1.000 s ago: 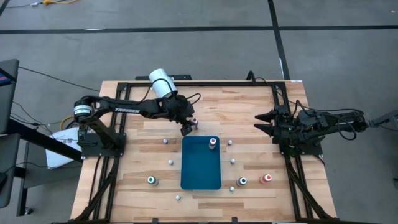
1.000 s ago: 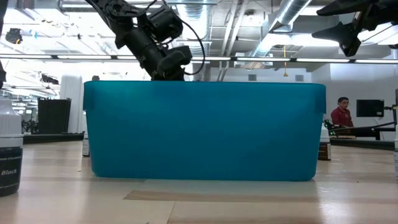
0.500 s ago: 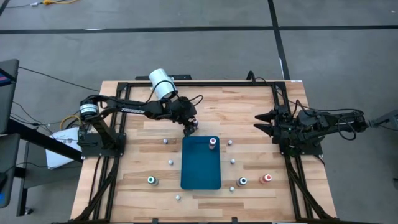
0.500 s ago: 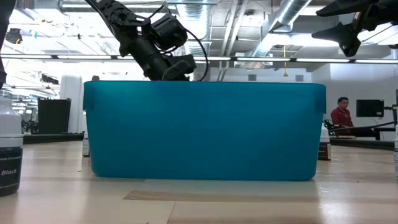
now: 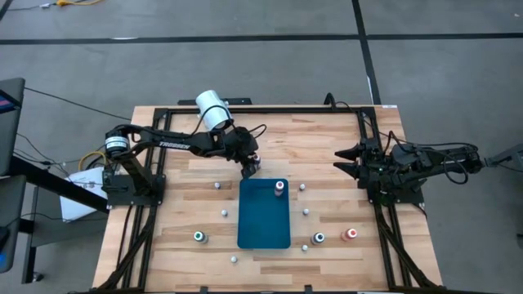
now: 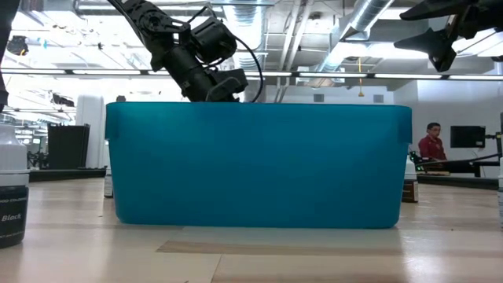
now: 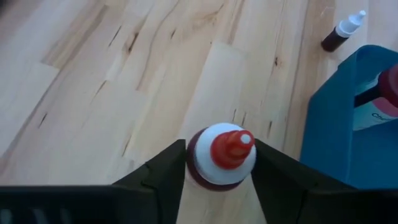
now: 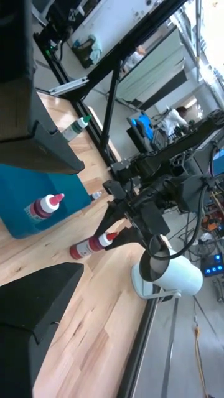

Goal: Pick & Place food coloring
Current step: Put the big red food coloring bottle into the blue container

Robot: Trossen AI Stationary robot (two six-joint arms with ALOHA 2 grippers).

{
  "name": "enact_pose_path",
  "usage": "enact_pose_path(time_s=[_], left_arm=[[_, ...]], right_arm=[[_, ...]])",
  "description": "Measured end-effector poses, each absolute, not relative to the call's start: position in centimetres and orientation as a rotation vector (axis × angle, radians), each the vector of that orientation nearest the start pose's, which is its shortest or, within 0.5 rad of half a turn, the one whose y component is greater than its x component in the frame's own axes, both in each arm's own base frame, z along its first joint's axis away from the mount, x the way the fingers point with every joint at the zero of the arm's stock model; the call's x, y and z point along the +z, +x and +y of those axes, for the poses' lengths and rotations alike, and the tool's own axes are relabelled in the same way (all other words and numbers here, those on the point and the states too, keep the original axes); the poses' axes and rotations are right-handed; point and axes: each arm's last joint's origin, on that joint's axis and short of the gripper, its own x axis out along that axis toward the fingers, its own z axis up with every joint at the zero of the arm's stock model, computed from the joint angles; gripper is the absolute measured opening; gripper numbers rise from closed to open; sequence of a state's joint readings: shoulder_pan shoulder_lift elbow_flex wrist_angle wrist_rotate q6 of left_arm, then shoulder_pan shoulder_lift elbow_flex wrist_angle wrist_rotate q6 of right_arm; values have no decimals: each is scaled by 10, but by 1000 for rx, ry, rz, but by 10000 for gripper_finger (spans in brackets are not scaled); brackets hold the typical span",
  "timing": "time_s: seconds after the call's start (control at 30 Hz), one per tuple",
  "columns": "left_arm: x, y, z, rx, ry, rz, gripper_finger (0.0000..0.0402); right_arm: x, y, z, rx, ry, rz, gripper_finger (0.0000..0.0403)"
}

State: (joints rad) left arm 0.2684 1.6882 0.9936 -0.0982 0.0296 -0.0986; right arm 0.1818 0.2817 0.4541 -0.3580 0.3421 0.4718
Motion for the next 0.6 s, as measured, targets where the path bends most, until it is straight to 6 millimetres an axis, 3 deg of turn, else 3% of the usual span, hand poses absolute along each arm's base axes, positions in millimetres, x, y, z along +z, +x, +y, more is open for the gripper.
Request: enact_pose_path(time_s=[0.2, 0.6], left_arm=[[188, 334, 91, 264, -212, 766, 112], [197, 337, 93, 263, -234, 780, 109]], right_arm=[[260, 91, 7, -199, 421, 138, 235], [260, 91, 7, -199, 421, 138, 235]])
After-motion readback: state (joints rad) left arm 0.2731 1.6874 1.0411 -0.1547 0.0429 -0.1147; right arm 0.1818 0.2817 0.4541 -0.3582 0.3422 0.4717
